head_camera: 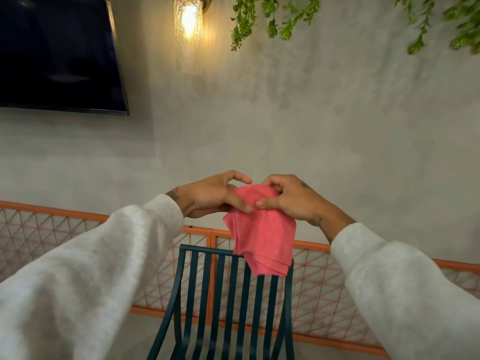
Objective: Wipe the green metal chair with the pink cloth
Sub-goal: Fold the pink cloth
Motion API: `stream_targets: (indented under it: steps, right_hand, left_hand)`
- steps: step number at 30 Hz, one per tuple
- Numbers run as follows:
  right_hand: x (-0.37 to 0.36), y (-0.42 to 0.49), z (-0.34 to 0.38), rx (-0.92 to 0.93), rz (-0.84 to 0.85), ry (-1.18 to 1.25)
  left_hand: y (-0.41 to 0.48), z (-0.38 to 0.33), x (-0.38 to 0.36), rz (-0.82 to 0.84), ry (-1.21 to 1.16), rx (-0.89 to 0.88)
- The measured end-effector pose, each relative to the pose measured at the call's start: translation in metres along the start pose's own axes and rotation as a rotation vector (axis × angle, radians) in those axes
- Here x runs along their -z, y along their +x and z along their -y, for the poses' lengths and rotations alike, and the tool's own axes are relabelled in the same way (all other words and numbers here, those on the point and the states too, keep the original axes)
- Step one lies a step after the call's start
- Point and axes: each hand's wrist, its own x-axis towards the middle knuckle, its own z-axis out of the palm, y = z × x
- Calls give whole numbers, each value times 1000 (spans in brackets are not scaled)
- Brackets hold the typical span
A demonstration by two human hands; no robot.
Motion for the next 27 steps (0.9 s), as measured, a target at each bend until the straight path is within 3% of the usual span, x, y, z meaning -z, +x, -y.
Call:
stream_targets:
  steps: [4, 8, 14, 19, 27]
  right_hand:
    - [16, 0, -6, 7, 9, 134]
    - [24, -2, -12, -7, 57, 143]
    - [27, -3, -18, 20, -31, 264]
    - [30, 0, -9, -25, 19, 179]
    - [15, 9, -3, -85, -28, 178]
  left_hand:
    - [-1, 15, 8, 15, 48, 21]
    - [7, 16, 14, -118, -89, -45]
    - [20, 7, 14, -174, -257, -135]
    - [24, -3, 9, -259, -166, -180]
    - [19, -10, -3, -170, -43, -251]
